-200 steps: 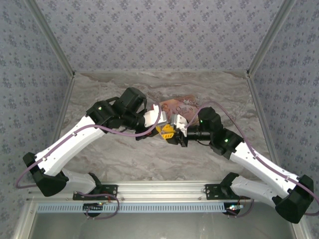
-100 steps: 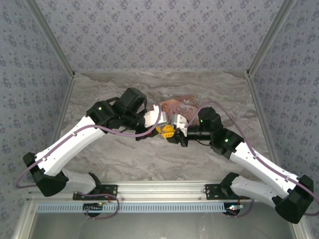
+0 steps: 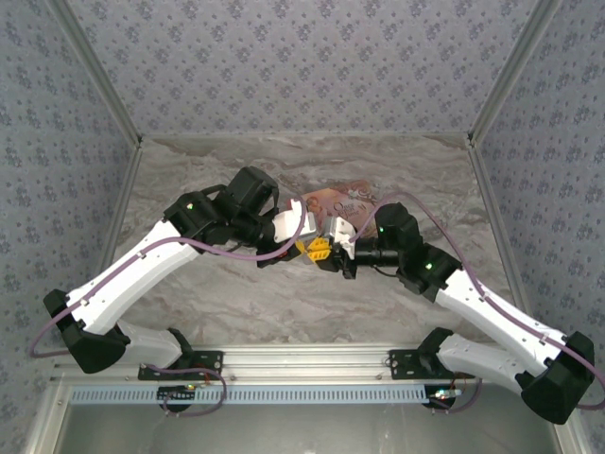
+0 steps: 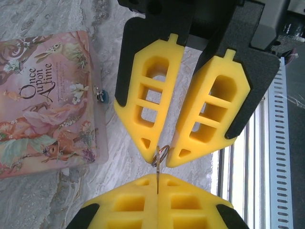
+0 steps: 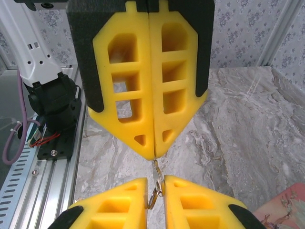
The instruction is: Unlock the padlock with the key
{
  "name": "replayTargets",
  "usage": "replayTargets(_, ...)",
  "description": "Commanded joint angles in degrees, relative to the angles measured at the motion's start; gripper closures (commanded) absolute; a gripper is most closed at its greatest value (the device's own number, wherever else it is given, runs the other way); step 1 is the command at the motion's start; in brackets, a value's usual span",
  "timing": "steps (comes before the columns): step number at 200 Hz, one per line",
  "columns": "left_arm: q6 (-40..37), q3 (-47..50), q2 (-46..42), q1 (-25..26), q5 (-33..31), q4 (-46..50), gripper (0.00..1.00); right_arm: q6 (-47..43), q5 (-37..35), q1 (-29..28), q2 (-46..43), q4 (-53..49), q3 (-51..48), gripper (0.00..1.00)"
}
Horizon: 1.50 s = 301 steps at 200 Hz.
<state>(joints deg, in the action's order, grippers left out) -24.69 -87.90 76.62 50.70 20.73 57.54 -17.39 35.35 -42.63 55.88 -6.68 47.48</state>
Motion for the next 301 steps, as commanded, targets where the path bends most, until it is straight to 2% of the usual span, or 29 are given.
replayTargets(1, -1.3, -0.3, -1.3, 0.1, -0.9, 0.3, 1.00, 0.0, 0.7, 0.2, 0.3, -1.8, 0.0, 0.82)
replayTargets(44, -1.5, -0.5, -1.4, 0.1, -1.1, 0.3, 1.00, -0.4, 0.7, 0.3, 0.3, -2.3, 0.1, 0.90)
replayTargets(71, -1.5, -0.7, -1.6, 0.1, -1.5, -0.3, 1.00, -0.4, 1.4, 0.5, 0.2, -3.2, 0.0, 1.00)
replayTargets(88, -1.2, -1.2, -1.6, 0.1, -1.7, -0.7, 1.00, 0.0, 1.4, 0.7, -0.3, -3.1, -0.4, 1.00)
replayTargets(104, -0.4, -1.5, -1.7, 0.1, -2.1, -1.6, 0.91, 0.8, 0.1, 1.0, -1.0, -2.7, -1.1, 1.00)
replayTargets(111, 0.2, -1.4, -2.0, 0.1, -2.5, -2.3, 0.80, 1.6, -0.6, 1.3, -1.6, -2.3, -1.7, 1.00)
replayTargets(124, 1.6, -0.4, -2.9, -0.1, -3.0, -4.2, 0.66, 3.7, -1.8, 1.8, -2.7, -0.7, -3.1, 1.00)
replayTargets(134, 3.2, 1.1, -4.0, -0.3, -4.0, -6.9, 0.49, 5.8, -3.3, 2.3, -3.9, 0.8, -4.6, 1.00)
replayTargets(162, 13.2, 10.2, -8.2, -2.3, -7.7, -20.7, 0.22, 13.5, -10.6, 3.7, -7.3, 5.3, -10.1, 1.00)
replayTargets(182, 25.1, 16.8, -8.8, -3.8, -11.9, -31.3, 0.12, 18.3, -16.5, 4.3, -9.1, 6.8, -13.2, 1.00)
replayTargets(219, 42.5, 21.0, -3.6, -5.8, -16.3, -37.3, 0.01, 27.5, -25.6, 4.4, -11.4, 5.9, -16.3, 1.00)
replayTargets(250, 55.8, 21.9, 1.5, -7.9, -20.7, -35.7, 0.01, 32.5, -29.4, 4.2, -11.3, 1.8, -16.5, 1.00)
replayTargets(264, 60.6, 23.0, 3.2, -8.9, -20.4, -35.6, 0.00, 34.6, -30.5, 4.2, -11.4, 1.3, -16.9, 1.00)
replayTargets(301, 67.2, 26.5, 6.4, -9.0, -17.2, -39.2, 0.00, 37.7, -32.5, 3.9, -11.3, 1.0, -17.9, 1.00)
